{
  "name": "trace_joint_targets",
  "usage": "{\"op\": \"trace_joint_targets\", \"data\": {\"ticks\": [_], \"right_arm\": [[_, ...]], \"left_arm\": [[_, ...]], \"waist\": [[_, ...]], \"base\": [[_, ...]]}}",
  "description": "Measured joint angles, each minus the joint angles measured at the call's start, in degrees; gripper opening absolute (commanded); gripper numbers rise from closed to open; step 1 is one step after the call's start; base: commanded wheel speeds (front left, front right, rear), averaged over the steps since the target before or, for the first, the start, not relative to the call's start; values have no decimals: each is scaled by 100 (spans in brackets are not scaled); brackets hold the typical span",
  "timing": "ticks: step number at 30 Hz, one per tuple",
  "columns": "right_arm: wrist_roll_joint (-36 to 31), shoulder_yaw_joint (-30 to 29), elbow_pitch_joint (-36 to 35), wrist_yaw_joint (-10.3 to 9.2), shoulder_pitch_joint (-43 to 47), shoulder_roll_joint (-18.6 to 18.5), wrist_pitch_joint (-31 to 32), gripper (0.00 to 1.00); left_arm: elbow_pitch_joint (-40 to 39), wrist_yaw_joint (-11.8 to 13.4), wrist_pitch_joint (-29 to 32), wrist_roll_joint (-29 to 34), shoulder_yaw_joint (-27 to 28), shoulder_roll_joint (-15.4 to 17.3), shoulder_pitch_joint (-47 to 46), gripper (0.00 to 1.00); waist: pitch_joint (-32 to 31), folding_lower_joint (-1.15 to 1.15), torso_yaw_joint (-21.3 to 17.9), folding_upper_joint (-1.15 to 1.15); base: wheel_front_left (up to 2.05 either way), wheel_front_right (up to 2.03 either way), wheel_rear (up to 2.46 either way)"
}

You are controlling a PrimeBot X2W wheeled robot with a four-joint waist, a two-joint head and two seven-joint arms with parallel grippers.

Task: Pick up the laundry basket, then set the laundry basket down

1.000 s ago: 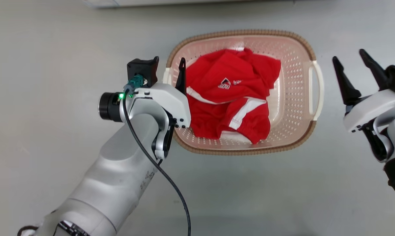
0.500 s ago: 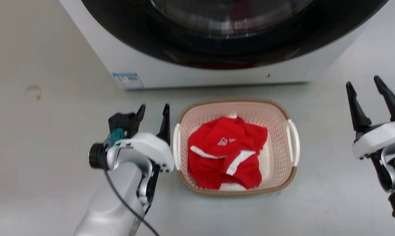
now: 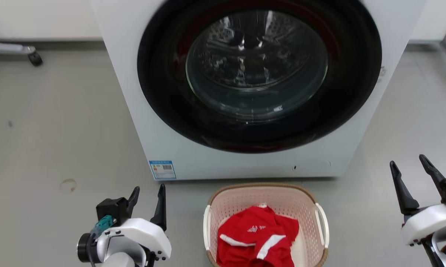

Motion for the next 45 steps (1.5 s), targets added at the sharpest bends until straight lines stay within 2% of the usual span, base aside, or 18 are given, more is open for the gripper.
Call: {"op": "trace_joint_targets", "data": {"ticks": [6, 10, 23, 34, 35, 40, 45], "right_arm": [[-105, -132, -388, 1, 398, -122, 0, 100], [-113, -213, -656, 1, 682, -129, 37, 100], [-216, -840, -1657, 1, 1437, -69, 312, 100], [-221, -879, -1735, 1, 1541, -22, 360, 100], [-215, -866, -1685, -1, 1550, 14, 359, 0], [-199, -736, -1363, -3, 1767, 410, 360, 0], [86, -756, -1314, -4, 1787, 432, 431, 0]], "left_arm": [[-483, -8, -1, 29, 136, 199, 344, 100], [-837, 38, 26, 26, 169, 324, 606, 100], [-2161, 559, 254, -73, 465, 721, 1462, 100], [-2610, 921, 327, -70, 568, 781, 1617, 100], [-2565, 933, 328, -70, 561, 772, 1621, 0], [-2231, 933, 336, -80, 485, 605, 1905, 0], [-2205, 880, 388, -292, 534, 588, 1961, 0]], "waist": [[-531, 0, 87, 0], [-673, 0, 93, 0], [-727, 0, 57, 0], [-645, 0, 19, 0], [-643, 0, 18, 0], [-639, 0, 15, 0], [-631, 1, 2, 0]], "base": [[0, 0, 0], [0, 0, 0], [0, 0, 0], [0, 0, 0], [0, 0, 0], [0, 0, 0], [0, 0, 0]]}}
